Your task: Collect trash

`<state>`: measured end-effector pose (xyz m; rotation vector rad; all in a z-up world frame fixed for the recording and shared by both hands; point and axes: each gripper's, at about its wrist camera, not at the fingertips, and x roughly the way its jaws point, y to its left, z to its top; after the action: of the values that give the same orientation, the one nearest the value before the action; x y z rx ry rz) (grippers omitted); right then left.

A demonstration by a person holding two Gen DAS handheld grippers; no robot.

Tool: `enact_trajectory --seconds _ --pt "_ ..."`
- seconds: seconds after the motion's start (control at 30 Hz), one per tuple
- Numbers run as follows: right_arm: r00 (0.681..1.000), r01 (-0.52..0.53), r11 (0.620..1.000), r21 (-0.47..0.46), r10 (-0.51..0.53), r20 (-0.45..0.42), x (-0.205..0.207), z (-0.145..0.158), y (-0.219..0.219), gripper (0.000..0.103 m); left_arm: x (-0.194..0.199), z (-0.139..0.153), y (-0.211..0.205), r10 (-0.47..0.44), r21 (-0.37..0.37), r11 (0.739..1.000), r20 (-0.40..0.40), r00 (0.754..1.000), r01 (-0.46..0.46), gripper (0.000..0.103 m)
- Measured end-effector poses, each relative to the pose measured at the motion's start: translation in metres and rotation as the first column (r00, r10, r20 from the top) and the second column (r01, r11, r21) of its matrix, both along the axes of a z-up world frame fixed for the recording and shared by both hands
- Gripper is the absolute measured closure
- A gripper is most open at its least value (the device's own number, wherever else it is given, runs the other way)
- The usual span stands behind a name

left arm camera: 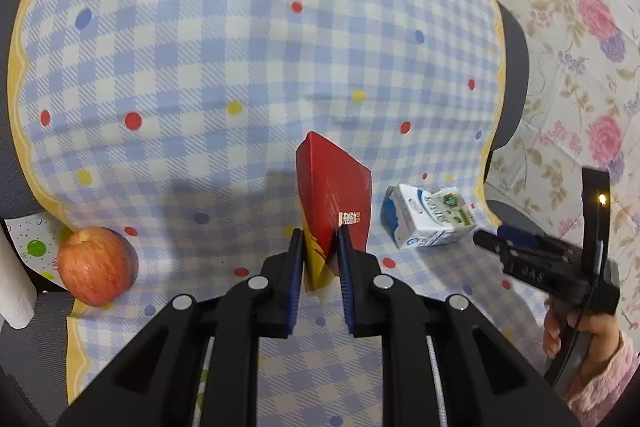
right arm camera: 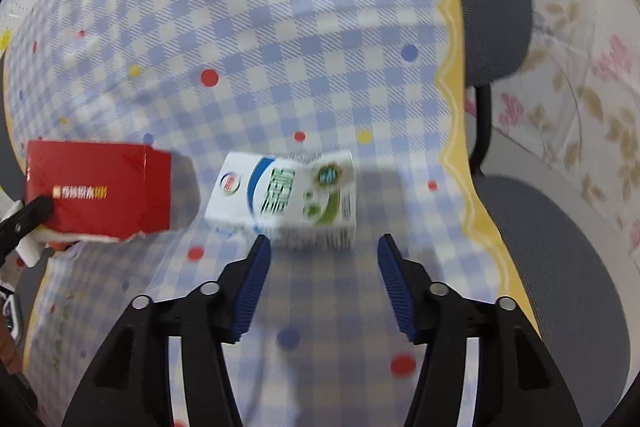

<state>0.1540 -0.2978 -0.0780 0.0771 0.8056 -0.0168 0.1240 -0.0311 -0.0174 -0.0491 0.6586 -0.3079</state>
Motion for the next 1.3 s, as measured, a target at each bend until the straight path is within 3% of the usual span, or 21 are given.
enact_trajectory --seconds 0.23,0.27,0.3,0.33,0.43,0.53,0.57,0.6,0.8,0.9,0.97,1.0,1.07,1.13,1.17,1.23,1.3 --pt "0.995 -0.088 0.996 -0.005 0.087 -0.048 0.029 -0.01 0.008 0.038 0.008 -0.014 0.006 0.057 0.02 0.998 -0.008 0.998 -0.057 0.088" --pt "0.991 -0.116 0.993 0.013 0.116 -0.061 0.029 -0.011 0.012 0.048 0.008 -0.016 0.009 0.068 0.019 0.998 -0.011 0.998 -0.068 0.088" --pt "0.978 -0.187 0.98 0.061 0.192 -0.081 0.027 -0.01 0.019 0.067 0.008 -0.017 0.012 0.081 0.016 0.997 -0.012 0.997 -0.081 0.088" --pt "0.964 -0.239 0.966 0.101 0.248 -0.092 0.025 -0.01 0.026 0.074 0.006 -0.018 0.018 0.088 0.011 0.996 -0.013 0.996 -0.088 0.088" --pt "0.934 -0.341 0.933 0.116 0.35 -0.075 0.007 -0.002 0.048 0.077 0.005 -0.019 0.024 0.097 0.009 0.995 -0.025 0.995 -0.097 0.088" --pt "0.94 -0.335 0.94 0.069 0.338 -0.048 -0.002 0.005 0.054 0.064 0.001 -0.019 0.027 0.106 0.016 0.994 -0.023 0.994 -0.106 0.088" --pt "0.947 -0.318 0.948 0.034 0.319 -0.042 -0.004 0.006 0.055 0.052 0.0 -0.02 0.028 0.112 0.015 0.994 -0.025 0.993 -0.112 0.088" --pt "0.949 -0.313 0.949 0.02 0.314 -0.037 -0.005 0.006 0.056 0.046 0.0 -0.021 0.029 0.108 0.008 0.994 -0.032 0.994 -0.107 0.088" --pt "0.945 -0.317 0.947 0.048 0.32 -0.07 0.007 -0.007 0.067 0.044 0.004 -0.037 0.015 0.019 -0.02 1.0 -0.088 0.996 -0.021 0.088" --pt "0.944 -0.321 0.947 0.003 0.32 -0.076 0.009 -0.013 0.078 0.038 0.011 -0.046 0.005 -0.058 -0.055 0.997 -0.134 0.989 0.051 0.088" --pt "0.945 -0.317 0.948 0.006 0.316 -0.086 0.009 -0.014 0.078 0.041 0.01 -0.048 -0.002 -0.095 -0.049 0.995 -0.147 0.984 0.089 0.088" --pt "0.937 -0.335 0.941 0.038 0.337 -0.094 0.007 -0.013 0.077 0.049 0.007 -0.047 -0.005 -0.099 -0.033 0.995 -0.141 0.985 0.096 0.088" --pt "0.913 -0.388 0.917 0.094 0.397 -0.095 -0.003 -0.009 0.08 0.056 0.001 -0.045 -0.007 -0.045 0.056 0.997 -0.112 0.993 0.051 0.088" --pt "0.876 -0.459 0.875 0.156 0.474 -0.082 -0.018 -0.002 0.084 0.062 0.001 -0.044 0.0 0.007 0.058 0.998 -0.116 0.993 0.0 0.088" --pt "0.87 -0.475 0.869 0.141 0.488 -0.076 -0.025 0.0 0.087 0.062 0.002 -0.043 0.004 0.033 0.055 0.998 -0.116 0.993 -0.027 0.088" --pt "0.879 -0.47 0.88 0.067 0.473 -0.063 -0.034 0.005 0.091 0.056 0.001 -0.039 0.012 0.082 0.063 0.995 -0.104 0.991 -0.076 0.087" --pt "0.908 -0.419 0.907 -0.043 0.417 -0.036 -0.036 0.007 0.094 0.021 0.001 -0.037 0.017 0.096 0.056 0.994 -0.103 0.99 -0.09 0.087"
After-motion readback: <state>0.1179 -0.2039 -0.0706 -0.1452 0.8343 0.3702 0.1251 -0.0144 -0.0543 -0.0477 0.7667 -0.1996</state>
